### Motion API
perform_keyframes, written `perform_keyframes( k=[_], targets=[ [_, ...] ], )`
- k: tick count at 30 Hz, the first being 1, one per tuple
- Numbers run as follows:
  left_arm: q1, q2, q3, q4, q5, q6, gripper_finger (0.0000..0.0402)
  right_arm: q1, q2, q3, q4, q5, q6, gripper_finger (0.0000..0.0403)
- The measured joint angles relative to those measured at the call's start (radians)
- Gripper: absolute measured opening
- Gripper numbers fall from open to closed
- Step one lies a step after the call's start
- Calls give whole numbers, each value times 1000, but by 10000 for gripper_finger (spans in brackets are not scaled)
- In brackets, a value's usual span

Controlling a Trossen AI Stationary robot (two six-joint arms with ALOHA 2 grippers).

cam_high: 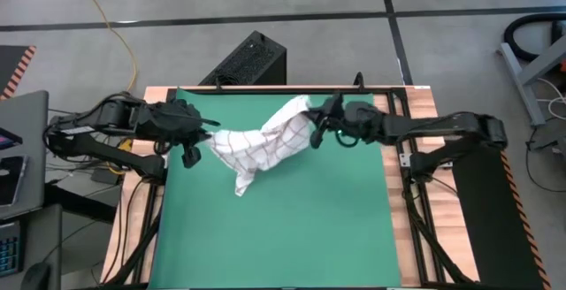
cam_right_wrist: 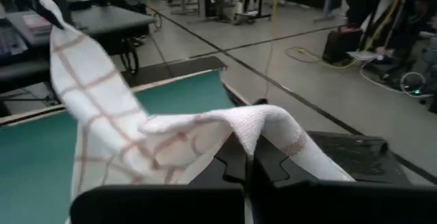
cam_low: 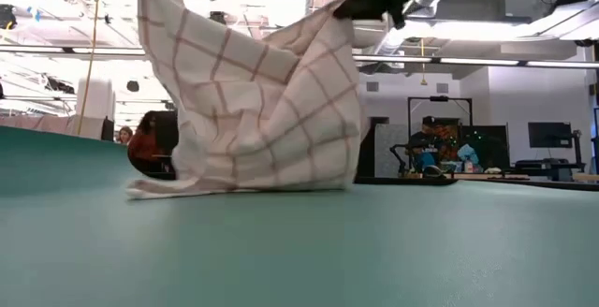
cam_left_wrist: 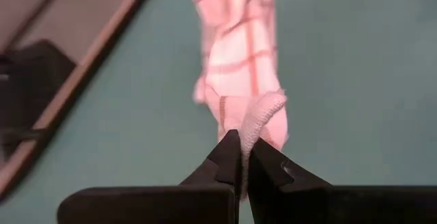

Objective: Roll towel
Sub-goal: Roll the white stripe towel

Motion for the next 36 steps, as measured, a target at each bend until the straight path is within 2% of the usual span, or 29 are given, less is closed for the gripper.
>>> perform_keyframes(
  k=[3, 8, 12, 16, 26, 31, 36],
  targets=[
    [0, -1, 43, -36, -89, 3, 0, -30, -61, 0, -112, 4, 8, 16],
    [0, -1, 80, -79, -213, 3, 0, -71, -130, 0, -413, 1, 62, 25],
    [0, 0, 79, -88, -219, 26, 0, -68, -133, 0, -650, -1, 111, 46],
    [0, 4, 79, -111, -218, 27, 0, -44, -107, 0, -765, -8, 116, 70],
    [0, 4, 79, -173, -207, -2, 0, -2, 1, 0, -829, -63, 181, 150],
    [0, 4, 79, -172, -207, -2, 0, 41, 105, 0, -769, -155, 142, 179],
    [0, 4, 79, -172, -207, -2, 0, 101, 213, 0, -635, -223, 82, 183]
  ],
)
